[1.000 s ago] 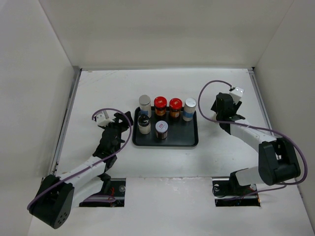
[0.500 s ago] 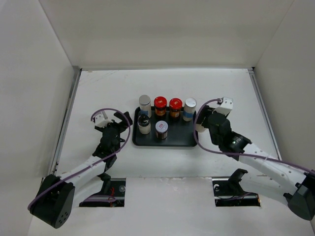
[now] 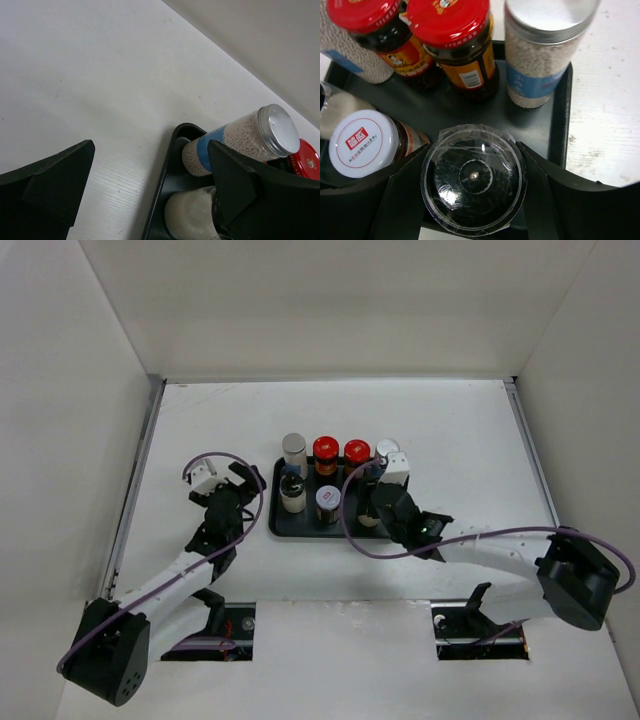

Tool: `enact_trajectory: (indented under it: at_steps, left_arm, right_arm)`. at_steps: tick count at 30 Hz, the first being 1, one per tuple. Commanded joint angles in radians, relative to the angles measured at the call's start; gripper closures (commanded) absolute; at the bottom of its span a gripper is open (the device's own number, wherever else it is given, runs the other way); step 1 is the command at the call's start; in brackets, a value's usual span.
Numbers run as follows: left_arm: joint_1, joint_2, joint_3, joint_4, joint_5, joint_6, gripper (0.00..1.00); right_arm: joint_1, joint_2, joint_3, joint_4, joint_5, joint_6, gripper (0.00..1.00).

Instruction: Organize the condiment bottles

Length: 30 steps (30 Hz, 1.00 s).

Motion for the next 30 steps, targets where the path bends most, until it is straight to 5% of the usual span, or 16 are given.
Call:
enact_trajectory:
  at_steps: [1, 6, 11, 18, 23, 30]
  left_arm:
    - [0.012, 0.011, 0.094, -0.116, -0.015, -0.021, 0.00]
    - [0.019, 0.062, 0.165, -0.261, -0.016, -0.062, 0.00]
    - [0.023, 0.041, 0.216, -0.376, -0.004, -0.070, 0.00]
    - [0.029, -0.053, 0.295, -0.520, -0.016, -0.066, 0.00]
    - [0.030, -0.045, 0.311, -0.545, -0.012, -0.066, 0.00]
    - [0.018, -0.010, 0.328, -0.554, -0.004, -0.062, 0.00]
  right_arm:
    - [0.022, 0.018, 0.038, 0.213, 0.018, -0.067, 0.51]
    - [0.025, 0.069, 0.015, 0.236, 0.007, -0.077, 0.42]
    - [0.056, 0.006, -0.002, 0.224, 0.021, -0.098, 0.00]
    - [0.042, -0.236, -0.051, 0.221, 0.085, -0.127, 0.00]
    - [-0.119, -0.408, -0.164, 0.239, 0.196, -0.074, 0.00]
    - [-0.288, -0.565, -0.267, 0.199, 0.136, 0.109, 0.00]
